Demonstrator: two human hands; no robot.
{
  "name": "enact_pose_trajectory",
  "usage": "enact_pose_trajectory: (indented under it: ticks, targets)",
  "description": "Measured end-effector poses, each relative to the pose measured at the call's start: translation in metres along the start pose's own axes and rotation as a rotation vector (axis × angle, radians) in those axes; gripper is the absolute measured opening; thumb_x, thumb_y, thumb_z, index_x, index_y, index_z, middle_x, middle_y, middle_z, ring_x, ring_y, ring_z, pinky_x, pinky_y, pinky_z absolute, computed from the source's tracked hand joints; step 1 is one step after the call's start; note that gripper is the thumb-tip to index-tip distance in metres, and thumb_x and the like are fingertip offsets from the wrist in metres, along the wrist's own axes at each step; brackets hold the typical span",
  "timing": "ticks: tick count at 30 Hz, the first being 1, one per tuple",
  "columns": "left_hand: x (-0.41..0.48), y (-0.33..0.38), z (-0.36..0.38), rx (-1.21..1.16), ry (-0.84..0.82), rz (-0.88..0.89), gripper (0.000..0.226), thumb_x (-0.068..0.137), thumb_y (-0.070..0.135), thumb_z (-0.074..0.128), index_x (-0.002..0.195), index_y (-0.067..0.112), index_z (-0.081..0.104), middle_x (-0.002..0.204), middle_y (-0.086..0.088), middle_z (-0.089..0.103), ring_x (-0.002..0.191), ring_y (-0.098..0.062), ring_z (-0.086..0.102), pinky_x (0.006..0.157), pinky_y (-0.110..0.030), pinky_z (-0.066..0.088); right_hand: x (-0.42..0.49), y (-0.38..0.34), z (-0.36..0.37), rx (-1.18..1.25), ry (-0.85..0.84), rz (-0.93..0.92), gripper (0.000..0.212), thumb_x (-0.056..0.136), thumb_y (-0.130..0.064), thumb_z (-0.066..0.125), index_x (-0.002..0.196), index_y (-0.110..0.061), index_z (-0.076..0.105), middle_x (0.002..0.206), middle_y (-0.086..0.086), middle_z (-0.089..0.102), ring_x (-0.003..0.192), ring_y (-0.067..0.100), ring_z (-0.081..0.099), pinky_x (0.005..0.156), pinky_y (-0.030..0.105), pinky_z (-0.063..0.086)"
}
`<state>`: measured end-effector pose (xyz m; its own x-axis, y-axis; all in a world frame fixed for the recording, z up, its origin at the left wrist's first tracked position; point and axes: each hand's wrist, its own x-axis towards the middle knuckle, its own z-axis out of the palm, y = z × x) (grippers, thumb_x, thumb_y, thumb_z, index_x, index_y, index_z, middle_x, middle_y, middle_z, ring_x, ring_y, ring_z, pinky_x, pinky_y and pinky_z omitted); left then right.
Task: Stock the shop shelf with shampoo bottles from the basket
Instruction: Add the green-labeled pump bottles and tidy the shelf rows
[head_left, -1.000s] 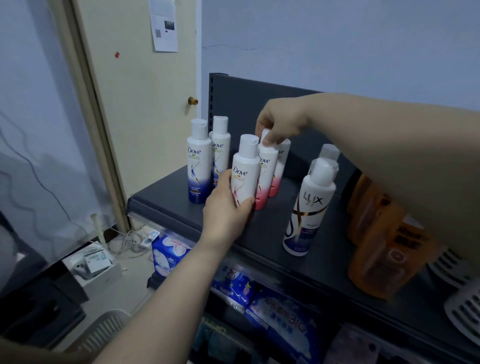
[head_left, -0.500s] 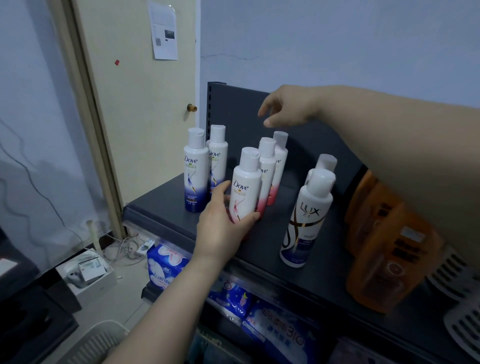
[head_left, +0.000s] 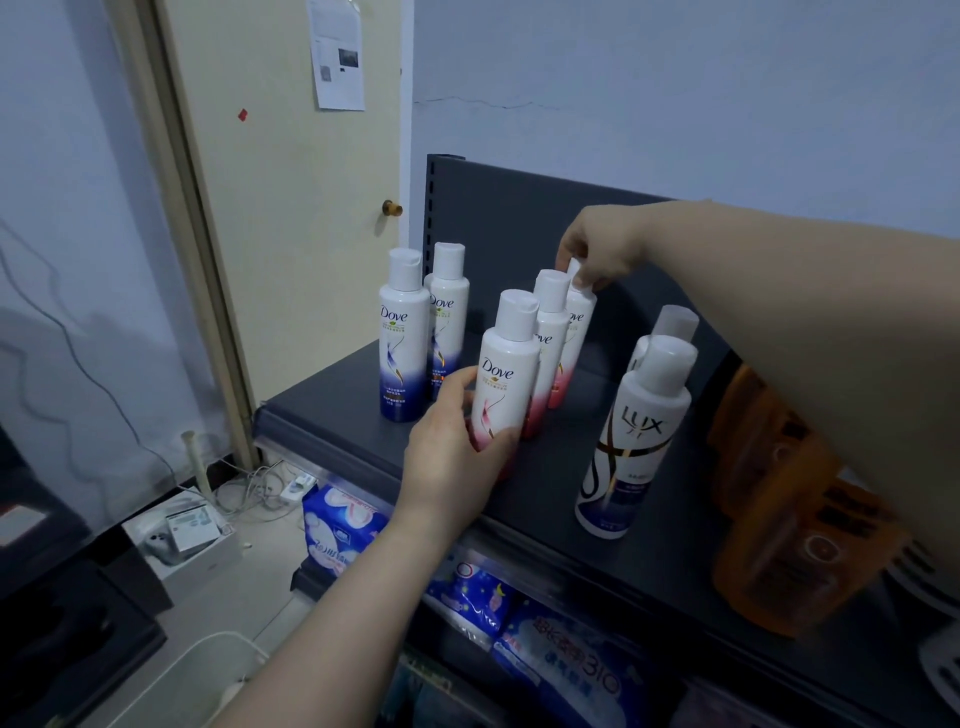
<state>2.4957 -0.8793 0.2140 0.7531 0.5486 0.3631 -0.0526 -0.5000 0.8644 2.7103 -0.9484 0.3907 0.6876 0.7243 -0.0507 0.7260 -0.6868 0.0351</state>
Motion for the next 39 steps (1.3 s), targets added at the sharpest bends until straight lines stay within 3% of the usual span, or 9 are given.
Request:
enact_pose_trajectory:
  ticks: [7,11,15,17,20,24,29,34,39]
  targets:
    - [-0.001,0.000,-0.001,0.000,-0.007,-0.008,0.056,0.079,0.021,0.073,0.129,0.028,0.048,0.107,0.018,0.060,0.104,-0.014,0.062,0.092,-0.036,0.049,0.001,-0.001,0.001,-0.018,0.026,-0.017,0.014,0.087,-0.007,0.063,0.099,-0.014,0.065,0.073,-0.005,0.053,0.062,0.013,0.054,0.054,0.022,0.037]
    - [-0.001,0.000,-0.001,-0.013,-0.017,-0.015,0.060,0.079,0.023,0.074,0.131,0.027,0.047,0.108,0.017,0.060,0.105,-0.013,0.062,0.090,-0.029,0.048,-0.001,-0.004,0.000,-0.035,0.012,-0.004,0.024,0.088,-0.008,0.062,0.112,-0.011,0.065,0.075,-0.006,0.052,0.063,0.013,0.054,0.054,0.022,0.038]
    - [-0.003,0.001,-0.018,-0.047,0.056,-0.041,0.069,0.075,0.029,0.080,0.136,0.026,0.046,0.118,0.008,0.058,0.108,-0.009,0.059,0.094,-0.023,0.043,-0.002,-0.007,-0.007,-0.057,-0.019,-0.007,0.049,0.089,-0.021,0.064,0.136,-0.016,0.051,0.104,-0.002,0.054,0.087,0.025,0.064,0.082,0.033,0.051]
    - [-0.002,0.003,-0.035,-0.080,0.161,-0.020,0.063,0.076,0.029,0.079,0.132,0.024,0.050,0.115,0.004,0.059,0.104,-0.012,0.060,0.094,-0.027,0.047,-0.002,-0.006,-0.014,-0.065,-0.038,0.011,0.052,0.090,-0.029,0.063,0.139,-0.020,0.047,0.114,0.002,0.059,0.089,0.029,0.067,0.087,0.037,0.051]
    - [0.009,-0.003,-0.058,-0.051,0.304,0.011,0.053,0.080,0.027,0.076,0.128,0.023,0.053,0.115,0.000,0.062,0.103,-0.015,0.061,0.096,-0.039,0.050,-0.005,-0.010,-0.025,-0.122,-0.030,0.019,0.052,0.091,-0.035,0.061,0.139,-0.023,0.047,0.128,0.005,0.058,0.097,0.028,0.062,0.090,0.036,0.046]
    - [0.037,-0.015,-0.069,0.109,0.304,-0.050,0.069,0.082,0.026,0.073,0.142,0.020,0.039,0.134,-0.006,0.054,0.121,-0.020,0.052,0.104,-0.038,0.042,-0.003,-0.045,-0.035,-0.033,0.100,-0.103,0.049,0.092,-0.033,0.061,0.139,-0.025,0.048,0.134,0.001,0.057,0.121,0.023,0.052,0.106,0.038,0.038]
    - [0.056,-0.023,-0.060,0.165,0.149,-0.130,0.081,0.080,0.026,0.076,0.146,0.020,0.031,0.136,-0.005,0.055,0.123,-0.024,0.052,0.096,-0.029,0.038,0.010,-0.101,-0.022,-0.032,0.075,-0.260,0.048,0.093,-0.029,0.059,0.140,-0.021,0.048,0.134,0.000,0.055,0.120,0.021,0.051,0.094,0.027,0.036]
    - [0.061,-0.038,-0.052,0.166,0.114,-0.149,0.060,0.079,0.022,0.074,0.131,0.023,0.044,0.119,-0.001,0.066,0.109,-0.026,0.061,0.093,-0.039,0.048,0.022,-0.112,-0.009,-0.082,0.088,-0.266,0.037,0.090,-0.019,0.061,0.127,-0.018,0.059,0.126,0.003,0.057,0.101,0.016,0.050,0.082,0.026,0.037]
    - [0.060,-0.040,-0.054,0.189,0.112,-0.145,0.050,0.082,0.021,0.069,0.127,0.021,0.046,0.112,-0.001,0.067,0.102,-0.026,0.063,0.087,-0.037,0.049,0.027,-0.107,-0.008,-0.058,0.109,-0.255,0.032,0.088,-0.013,0.061,0.120,-0.017,0.063,0.110,0.000,0.054,0.095,0.017,0.050,0.080,0.027,0.037]
